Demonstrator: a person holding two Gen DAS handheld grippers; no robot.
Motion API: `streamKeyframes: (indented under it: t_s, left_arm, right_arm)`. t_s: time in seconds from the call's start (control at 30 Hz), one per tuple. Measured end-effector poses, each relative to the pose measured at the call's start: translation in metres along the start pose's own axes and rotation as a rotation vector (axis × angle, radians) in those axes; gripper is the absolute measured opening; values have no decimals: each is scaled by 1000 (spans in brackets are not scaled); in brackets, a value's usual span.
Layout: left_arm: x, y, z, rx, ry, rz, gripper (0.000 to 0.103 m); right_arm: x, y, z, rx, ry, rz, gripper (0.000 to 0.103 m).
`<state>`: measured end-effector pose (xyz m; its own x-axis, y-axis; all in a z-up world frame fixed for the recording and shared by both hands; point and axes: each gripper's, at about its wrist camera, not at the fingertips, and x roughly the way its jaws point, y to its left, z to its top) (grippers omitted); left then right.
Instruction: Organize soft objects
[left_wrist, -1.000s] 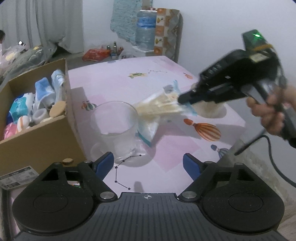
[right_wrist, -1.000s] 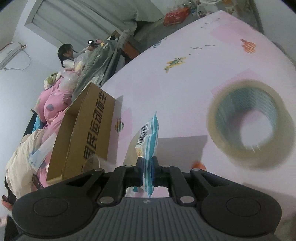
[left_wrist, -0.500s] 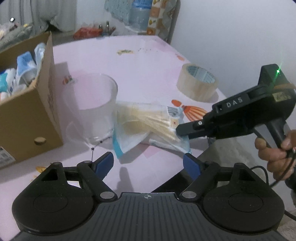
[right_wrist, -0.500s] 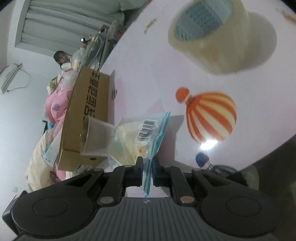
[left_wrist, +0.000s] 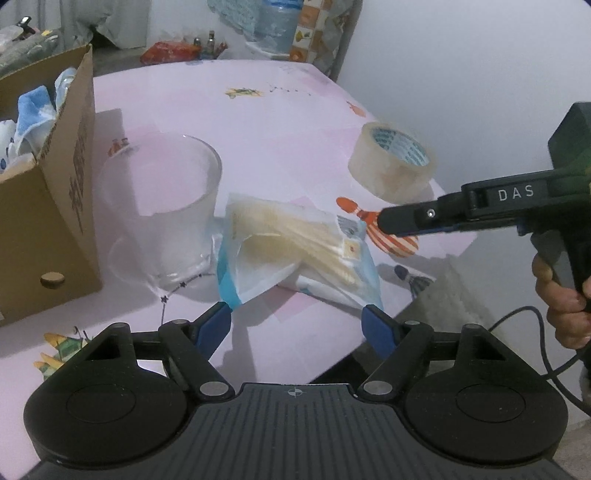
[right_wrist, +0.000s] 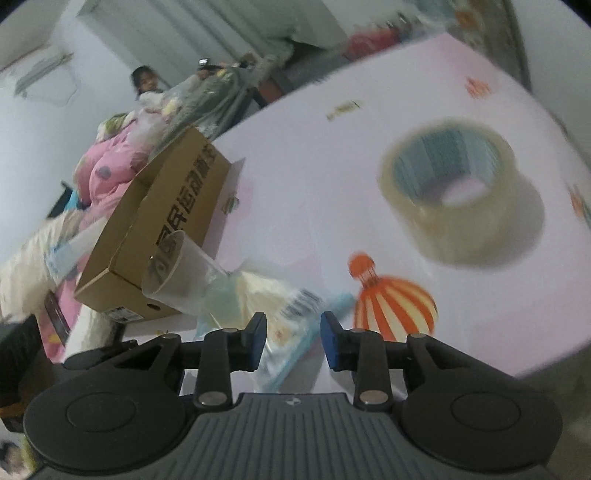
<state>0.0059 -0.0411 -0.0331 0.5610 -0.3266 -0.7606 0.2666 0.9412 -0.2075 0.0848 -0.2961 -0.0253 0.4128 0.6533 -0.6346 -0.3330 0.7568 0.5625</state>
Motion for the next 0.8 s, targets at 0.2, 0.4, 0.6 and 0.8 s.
streamKeyframes:
  t_s: [0.2, 0.4, 0.6, 0.8]
  left_arm:
    - [-3, 6, 0, -13, -21, 17, 80]
    - [-16, 15, -5, -48, -36, -13, 86]
    - [-21, 12, -7, -16, -18, -58, 86]
    - [-6, -1, 2, 3, 21, -115, 86]
  right_arm:
    - [22, 15, 19, -68, -21, 7, 17]
    - [44, 9, 26, -77, -4, -9, 17]
    - [54, 0, 28, -61, 18, -4, 27]
    - [60, -7, 29, -56, 30, 22, 46]
